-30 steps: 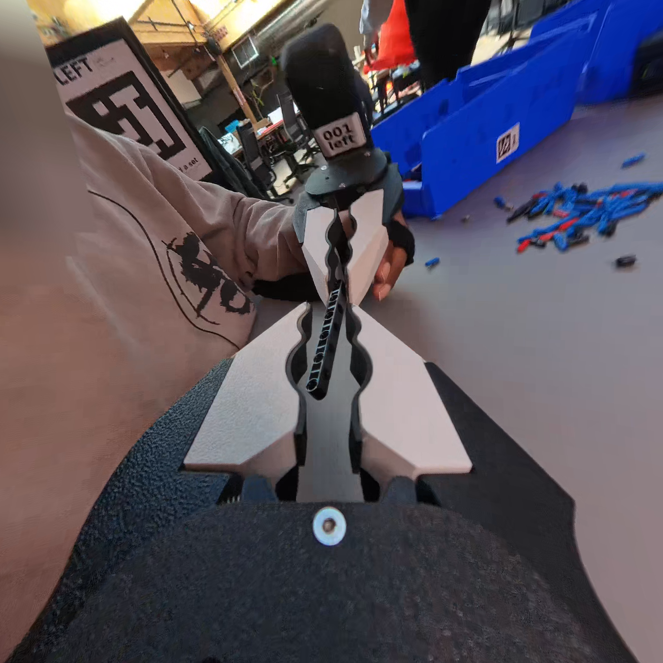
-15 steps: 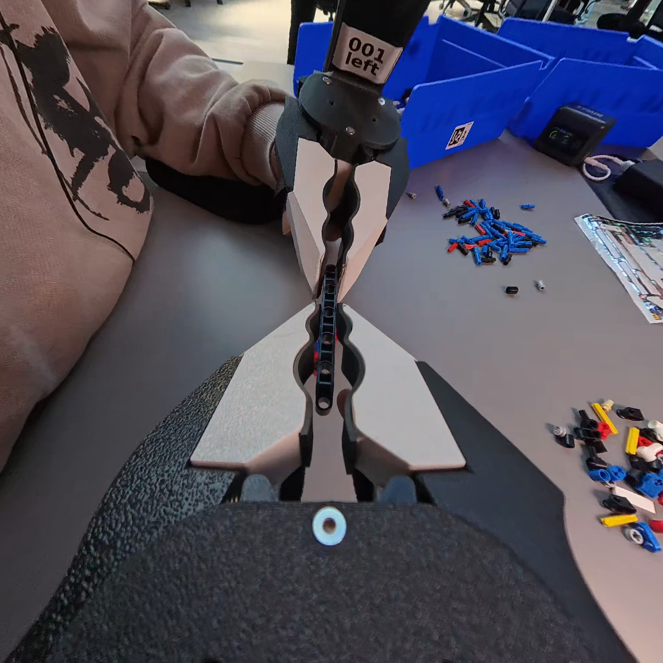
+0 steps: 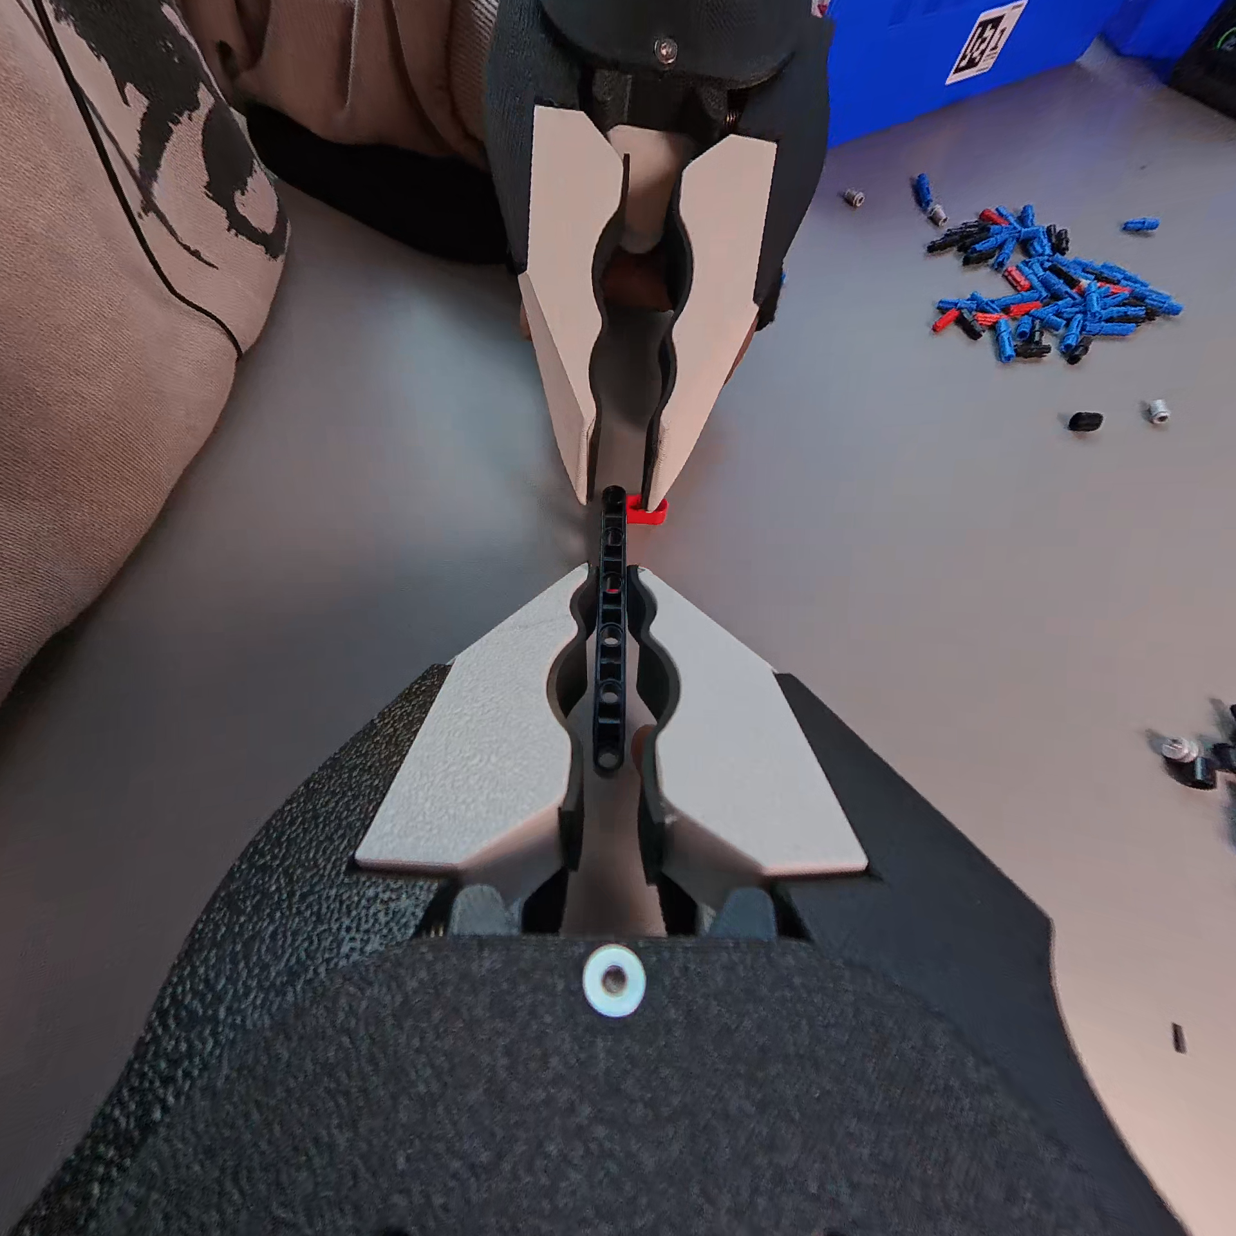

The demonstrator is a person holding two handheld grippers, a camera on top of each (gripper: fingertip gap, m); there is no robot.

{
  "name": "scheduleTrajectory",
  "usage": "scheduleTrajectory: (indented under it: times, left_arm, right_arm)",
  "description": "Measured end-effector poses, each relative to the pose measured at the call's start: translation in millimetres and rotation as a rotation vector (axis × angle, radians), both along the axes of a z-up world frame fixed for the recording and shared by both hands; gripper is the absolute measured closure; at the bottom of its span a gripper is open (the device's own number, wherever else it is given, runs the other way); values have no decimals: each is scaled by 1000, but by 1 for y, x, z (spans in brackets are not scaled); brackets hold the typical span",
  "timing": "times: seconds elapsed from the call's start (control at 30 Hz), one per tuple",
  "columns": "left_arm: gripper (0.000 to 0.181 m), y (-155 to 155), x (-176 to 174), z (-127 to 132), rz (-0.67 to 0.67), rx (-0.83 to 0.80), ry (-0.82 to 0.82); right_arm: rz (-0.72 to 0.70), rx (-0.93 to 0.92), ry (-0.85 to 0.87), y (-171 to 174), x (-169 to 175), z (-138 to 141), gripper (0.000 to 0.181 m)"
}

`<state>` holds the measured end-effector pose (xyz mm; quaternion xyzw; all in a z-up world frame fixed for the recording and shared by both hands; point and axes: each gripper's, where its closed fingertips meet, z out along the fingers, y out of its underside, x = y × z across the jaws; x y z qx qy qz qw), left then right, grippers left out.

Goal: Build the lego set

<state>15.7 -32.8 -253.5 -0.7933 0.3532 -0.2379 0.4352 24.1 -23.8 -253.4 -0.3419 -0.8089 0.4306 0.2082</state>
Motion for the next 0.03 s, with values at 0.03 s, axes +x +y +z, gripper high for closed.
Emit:
scheduleTrajectory:
  times: [0.03]
  left_arm:
    - [168,1,0,1,2,4,-2]
  right_arm:
    - [-3,1,1,1,0,0,175]
